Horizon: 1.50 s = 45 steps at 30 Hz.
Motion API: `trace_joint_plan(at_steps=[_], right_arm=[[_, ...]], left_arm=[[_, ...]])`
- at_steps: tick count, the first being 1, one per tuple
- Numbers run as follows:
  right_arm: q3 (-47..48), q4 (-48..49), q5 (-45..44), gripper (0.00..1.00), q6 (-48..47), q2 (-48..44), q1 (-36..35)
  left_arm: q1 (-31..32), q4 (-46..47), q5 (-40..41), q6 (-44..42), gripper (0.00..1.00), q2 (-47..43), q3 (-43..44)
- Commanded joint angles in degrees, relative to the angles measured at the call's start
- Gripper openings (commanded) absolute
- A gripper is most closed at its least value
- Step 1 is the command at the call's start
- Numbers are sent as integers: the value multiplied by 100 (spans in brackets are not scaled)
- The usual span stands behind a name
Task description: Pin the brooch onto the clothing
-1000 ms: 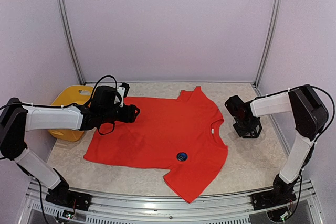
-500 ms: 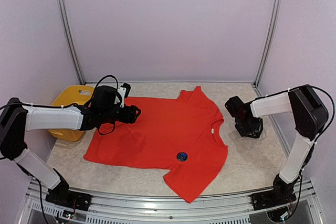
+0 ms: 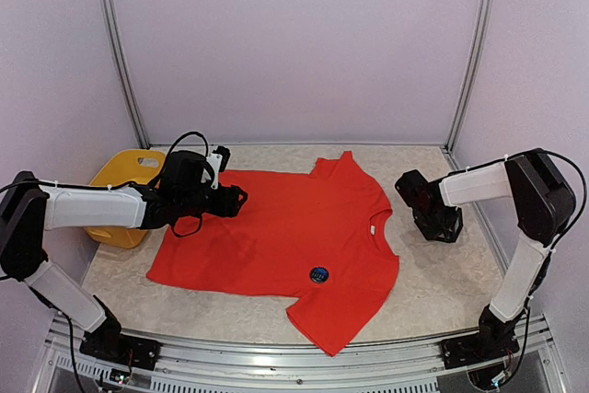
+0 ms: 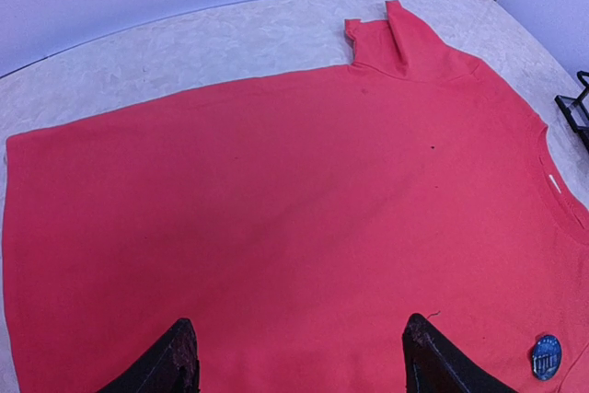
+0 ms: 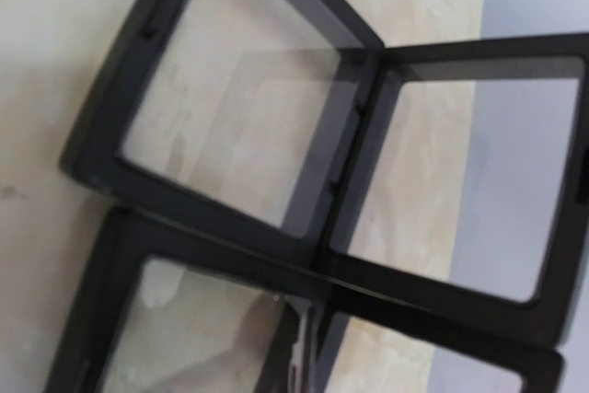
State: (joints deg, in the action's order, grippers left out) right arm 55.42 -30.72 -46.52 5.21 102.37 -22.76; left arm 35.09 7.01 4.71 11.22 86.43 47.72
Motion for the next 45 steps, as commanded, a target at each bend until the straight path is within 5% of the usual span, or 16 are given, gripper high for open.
trace_joint_plan(at_steps=[1,9,12,15,20,23,26,34,39,42,45], right_arm=[[-41,-142,27,0,44,-6,44],[938,-1158,762,0,195,-726,-158],[1742,-1443,1599,0,-127,-1352,-440],[2402,-1255,3331,0,-686,-1998,-697],[1946,1329,8197,0,-349,-3289,-841],[1099,3860,9832,0,913,-3758,-1021],[679,5456,10260,0,1789,-3784,-1355],[462,6937,9956,0,1900,-3389,-2333],[1368,4448,9609,0,495,-3206,-2439],[2119,1792,8941,0,-984,-3238,-2472],[2737,459,8139,0,-1728,-3256,-2664]], left_arm=[[39,58,-11,-93,72,-71,127],[338,246,211,-426,71,-408,11],[523,423,181,-627,71,-687,-84],[711,521,-7,-803,71,-951,-99],[1282,568,-544,-1318,71,-1369,161],[1643,570,-1254,-1605,71,-1608,411],[1926,686,-1875,-1532,70,-1790,712],[2097,1783,-2530,-30,70,-1597,1318],[2091,1151,-3143,-541,76,-1613,1713],[2103,31,-3357,-1037,79,-1755,2070],[2110,-1472,-3044,-1523,77,-1835,2651]])
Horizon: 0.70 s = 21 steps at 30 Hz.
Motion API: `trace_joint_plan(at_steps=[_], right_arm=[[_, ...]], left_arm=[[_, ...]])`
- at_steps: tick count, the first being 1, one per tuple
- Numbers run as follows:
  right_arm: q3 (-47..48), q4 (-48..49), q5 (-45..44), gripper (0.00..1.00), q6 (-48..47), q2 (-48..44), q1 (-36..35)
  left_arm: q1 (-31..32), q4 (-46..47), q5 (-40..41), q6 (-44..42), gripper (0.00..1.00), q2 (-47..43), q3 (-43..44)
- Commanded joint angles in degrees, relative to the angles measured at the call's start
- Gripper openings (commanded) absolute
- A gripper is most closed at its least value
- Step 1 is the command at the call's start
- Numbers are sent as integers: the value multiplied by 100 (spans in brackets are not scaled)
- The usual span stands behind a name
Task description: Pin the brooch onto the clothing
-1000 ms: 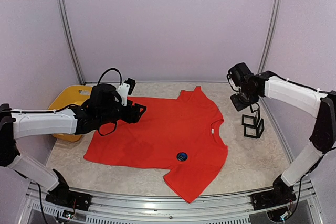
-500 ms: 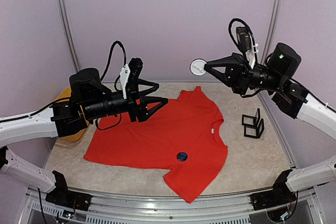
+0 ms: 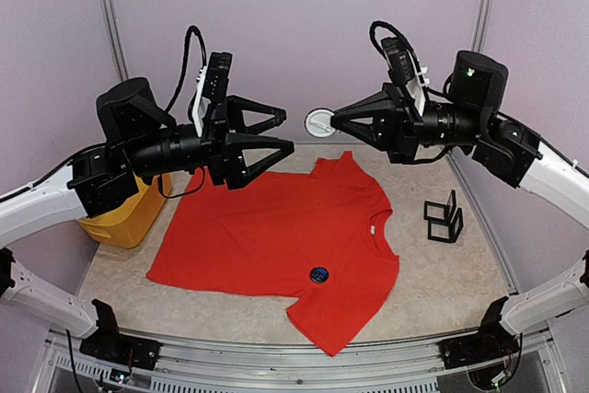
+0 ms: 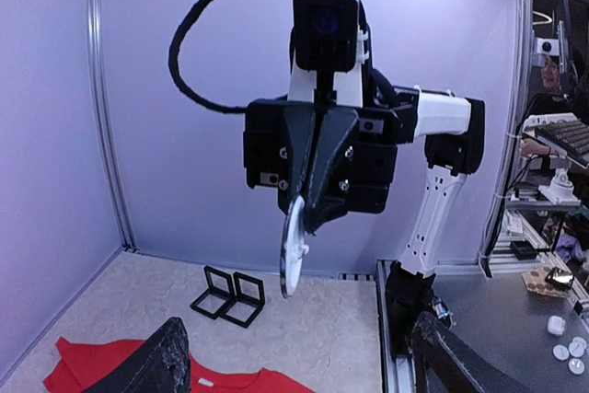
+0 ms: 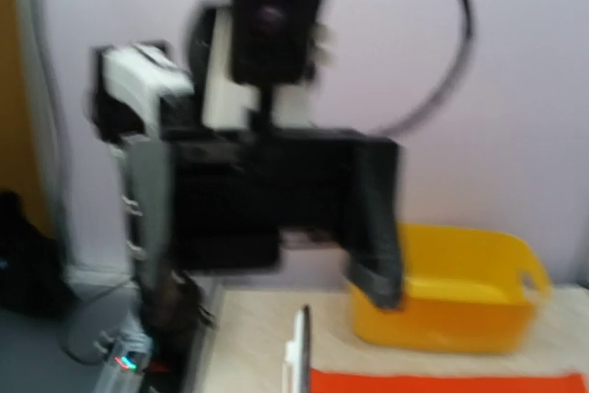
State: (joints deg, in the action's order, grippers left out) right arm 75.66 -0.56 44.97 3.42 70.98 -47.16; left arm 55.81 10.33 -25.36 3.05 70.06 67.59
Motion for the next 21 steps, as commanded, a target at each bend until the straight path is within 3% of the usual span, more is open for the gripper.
trace_joint_plan(at_steps=[1,3,8,13,15,16,21], right_arm=[[826,-2767,-1144,0,-1684,-86,-324],[1039,-3098,-1191,0,-1822,37,-479],[1924,-4116,-1295,0,-2133,697,-801],[2102,-4064,-1121,0,-2254,819,-997],[2102,-4032,-1111,0,-2266,837,-1056],[2096,-4054,-1139,0,-2290,850,-1085],[2025,-3983,-1116,0,-2281,824,-1142]], left_arm=[[50,-2272,118,-781,75,-159,878],[80,-3033,352,-905,70,-60,1284],[324,-3899,718,-1196,56,272,2136],[556,-4617,964,-1488,51,621,2564],[568,-4639,866,-1468,35,727,2612],[564,-4538,813,-1417,32,743,2580],[563,-4441,779,-1462,34,697,2434]])
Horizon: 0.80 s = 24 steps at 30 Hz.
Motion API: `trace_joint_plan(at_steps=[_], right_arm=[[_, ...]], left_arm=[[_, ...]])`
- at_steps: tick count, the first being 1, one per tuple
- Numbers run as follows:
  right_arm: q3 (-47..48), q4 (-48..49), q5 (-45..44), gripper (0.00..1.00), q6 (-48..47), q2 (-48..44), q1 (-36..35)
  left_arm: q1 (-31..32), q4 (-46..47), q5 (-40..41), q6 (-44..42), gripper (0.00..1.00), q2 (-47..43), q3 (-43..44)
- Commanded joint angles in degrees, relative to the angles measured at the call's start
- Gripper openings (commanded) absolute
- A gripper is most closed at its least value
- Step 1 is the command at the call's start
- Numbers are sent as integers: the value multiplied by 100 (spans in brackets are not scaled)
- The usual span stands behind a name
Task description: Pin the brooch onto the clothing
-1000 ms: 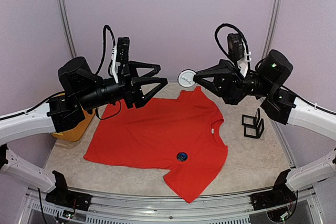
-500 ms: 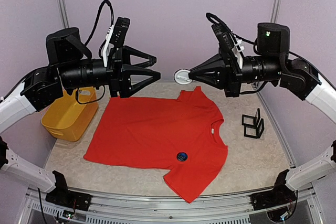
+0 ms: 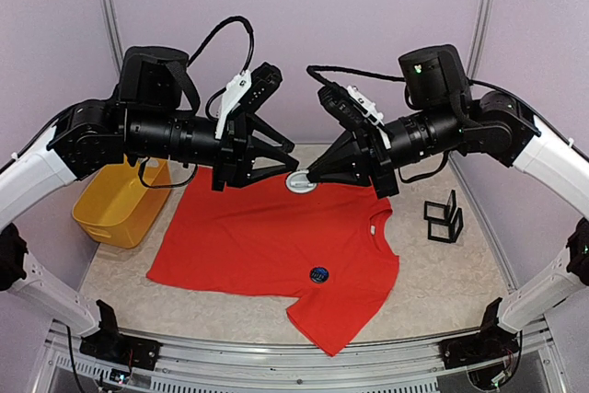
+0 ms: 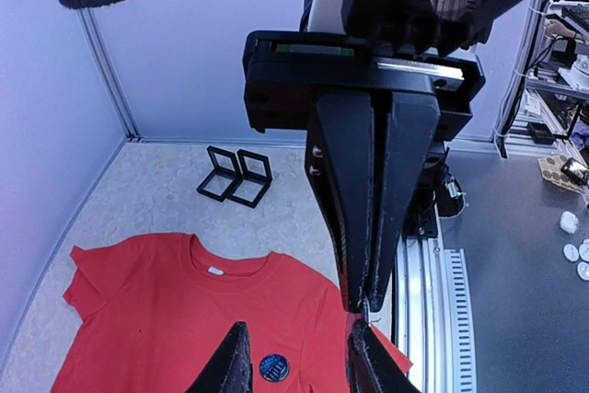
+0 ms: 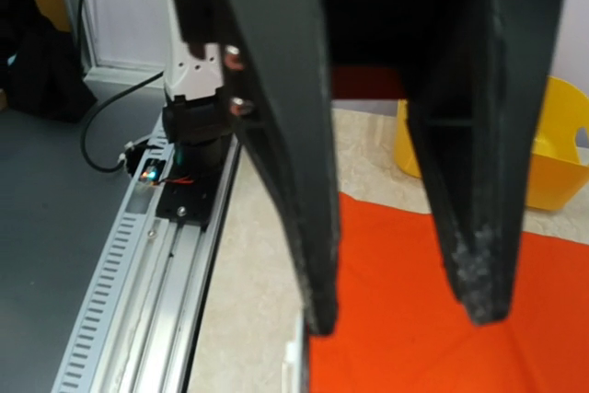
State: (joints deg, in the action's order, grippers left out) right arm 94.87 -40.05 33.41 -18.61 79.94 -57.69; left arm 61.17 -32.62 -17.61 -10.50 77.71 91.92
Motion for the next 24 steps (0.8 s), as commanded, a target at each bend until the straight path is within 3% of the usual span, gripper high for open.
trace_joint_plan(at_steps=[1,8,12,17,24], right_arm=[[99,-14,76,0,-77,-75,-98],[95,40,8,0,-101,-69,-128],[98,-50,-77,0,-157,-83,-129],[-17,31,-135,0,-181,-186,-128],[-3,26,-115,0,-160,-146,-128]], left_arm=[[30,-215,68,-105,34,-32,3],[29,-215,-300,-146,28,35,-56],[11,-27,-388,-131,39,-130,-200],[-248,316,-1267,-151,55,-511,-549],[-331,104,-1416,-37,55,-304,-292]])
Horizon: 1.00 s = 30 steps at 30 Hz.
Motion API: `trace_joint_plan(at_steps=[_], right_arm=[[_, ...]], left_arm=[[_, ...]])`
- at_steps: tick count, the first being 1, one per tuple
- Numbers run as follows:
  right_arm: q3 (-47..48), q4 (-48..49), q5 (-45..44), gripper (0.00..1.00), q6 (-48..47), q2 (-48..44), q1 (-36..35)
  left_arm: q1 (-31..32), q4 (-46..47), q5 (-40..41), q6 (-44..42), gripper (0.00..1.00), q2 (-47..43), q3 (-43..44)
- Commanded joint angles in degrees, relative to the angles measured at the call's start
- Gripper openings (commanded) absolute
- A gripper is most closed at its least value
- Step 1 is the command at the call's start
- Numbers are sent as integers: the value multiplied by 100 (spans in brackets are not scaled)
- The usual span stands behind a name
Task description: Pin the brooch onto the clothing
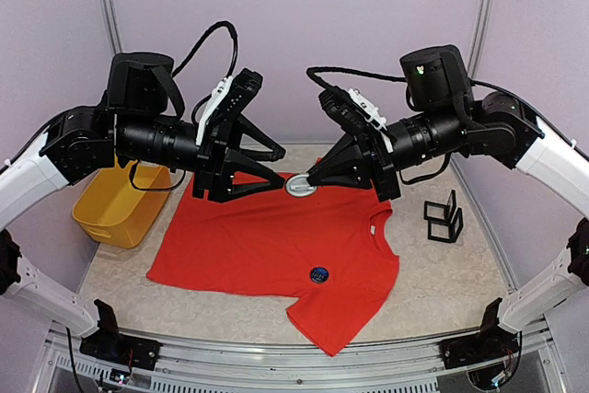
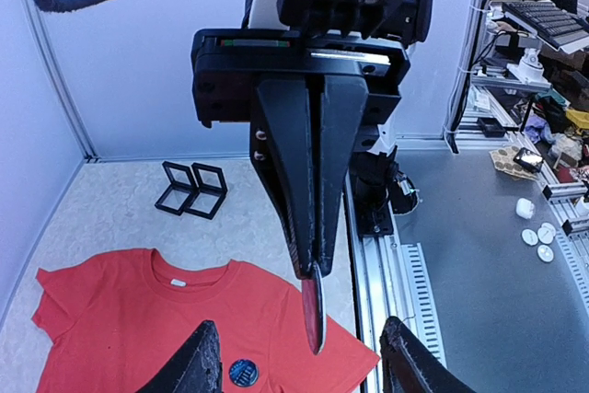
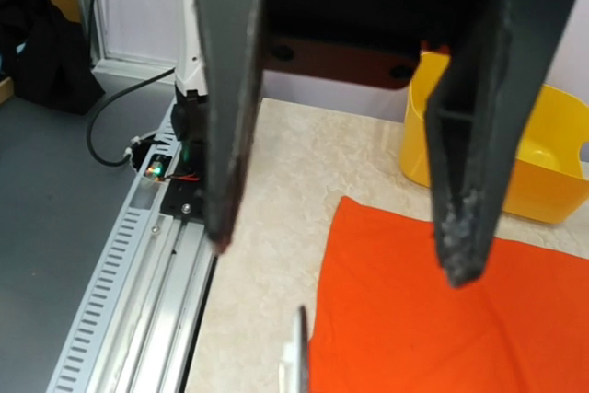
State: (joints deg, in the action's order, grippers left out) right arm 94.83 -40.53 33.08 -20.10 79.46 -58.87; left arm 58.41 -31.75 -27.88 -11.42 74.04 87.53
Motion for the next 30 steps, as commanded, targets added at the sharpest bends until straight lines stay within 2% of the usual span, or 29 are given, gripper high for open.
trace_joint_plan(at_steps=[1,9,15,19,27,30], right_arm=[[-4,99,-76,0,-19,-104,-10],[-17,161,-40,0,-11,-83,-15],[-25,168,-135,0,-29,-110,-11],[-34,177,-83,0,-49,-93,-14],[-87,276,-132,0,-35,-167,-9],[-215,515,-230,0,53,-307,-9]], left_arm=[[-62,27,-364,49,53,71,143],[-50,71,-314,198,27,325,299],[-50,-12,-346,252,19,429,298],[-49,35,-278,326,3,519,301],[-47,86,-102,385,0,544,255],[-28,434,164,546,0,441,51]])
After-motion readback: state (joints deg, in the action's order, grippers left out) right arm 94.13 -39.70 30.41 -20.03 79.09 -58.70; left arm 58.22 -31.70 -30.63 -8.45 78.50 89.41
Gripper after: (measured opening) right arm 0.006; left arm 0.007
